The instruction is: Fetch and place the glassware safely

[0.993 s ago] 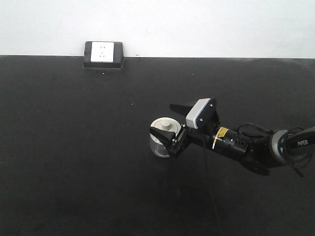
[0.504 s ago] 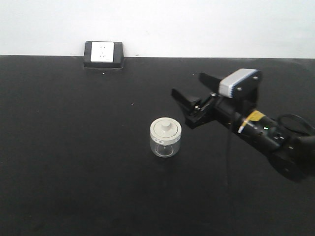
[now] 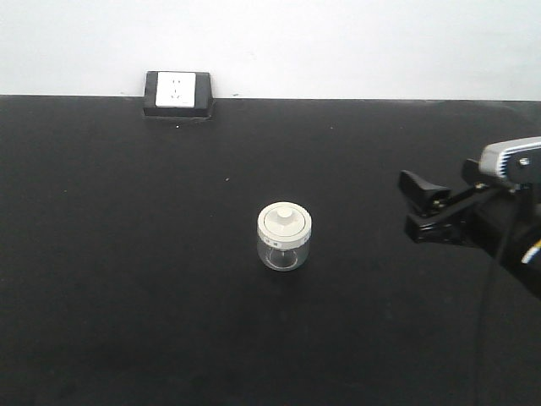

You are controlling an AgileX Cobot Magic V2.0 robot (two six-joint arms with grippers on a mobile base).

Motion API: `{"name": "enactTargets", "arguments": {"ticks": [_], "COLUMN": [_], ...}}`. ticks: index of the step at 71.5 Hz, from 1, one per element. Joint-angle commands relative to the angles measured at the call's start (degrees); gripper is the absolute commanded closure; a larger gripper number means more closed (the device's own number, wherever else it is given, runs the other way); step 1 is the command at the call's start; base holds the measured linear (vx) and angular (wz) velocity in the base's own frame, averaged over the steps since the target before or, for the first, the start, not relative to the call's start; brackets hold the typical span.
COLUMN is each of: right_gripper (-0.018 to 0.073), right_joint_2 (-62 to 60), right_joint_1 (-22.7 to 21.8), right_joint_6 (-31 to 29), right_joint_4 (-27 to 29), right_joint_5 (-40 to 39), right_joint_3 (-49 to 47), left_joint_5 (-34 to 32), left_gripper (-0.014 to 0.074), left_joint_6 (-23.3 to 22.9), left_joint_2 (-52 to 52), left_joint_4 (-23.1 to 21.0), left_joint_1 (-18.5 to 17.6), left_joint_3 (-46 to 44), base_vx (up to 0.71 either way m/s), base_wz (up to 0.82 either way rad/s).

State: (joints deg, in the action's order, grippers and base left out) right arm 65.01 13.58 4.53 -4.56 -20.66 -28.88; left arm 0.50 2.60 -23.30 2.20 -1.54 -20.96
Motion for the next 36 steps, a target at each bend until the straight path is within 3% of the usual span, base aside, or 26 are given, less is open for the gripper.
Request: {"name": "enactTargets", "arguments": {"ticks": [1,12,22,36], "right_gripper": [0.0069,0.0258,0.0569,0.0566], "right_joint_2": [-6.08,-13.27,-19.55,-26.46], "right_joint_1": [-0.19,-0.19,-0.19,-0.19], "right_joint_6": [-2.57,-5.31,-8.33,-10.12], "right_joint_4": [4.56,7.23,7.14,7.14], "right_joint_5": [3.14,10.02,15.85,24.58], "right_joint_3": [-1.46,-1.46,-1.38,-1.27], "left_joint_5": [-4.07,-4.07,-4.07,-4.07], "left_gripper": [0.0603,0.0603,0.0603,0.0603], "left_joint_6": [-0.31,-0.31,-0.31,-0.31], "left_joint_2": [-0.43,-0.43,-0.43,-0.43], "left_joint_4": [-0.38,-0.38,-0.38,-0.38], "left_joint_1": [0.03,0.03,0.03,0.03], "left_joint_3": [-1.48,-1.48,-1.48,-1.48], "base_vx": [0.0,0.0,0.0,0.0], "base_wz": [0.0,0.0,0.0,0.0]}}
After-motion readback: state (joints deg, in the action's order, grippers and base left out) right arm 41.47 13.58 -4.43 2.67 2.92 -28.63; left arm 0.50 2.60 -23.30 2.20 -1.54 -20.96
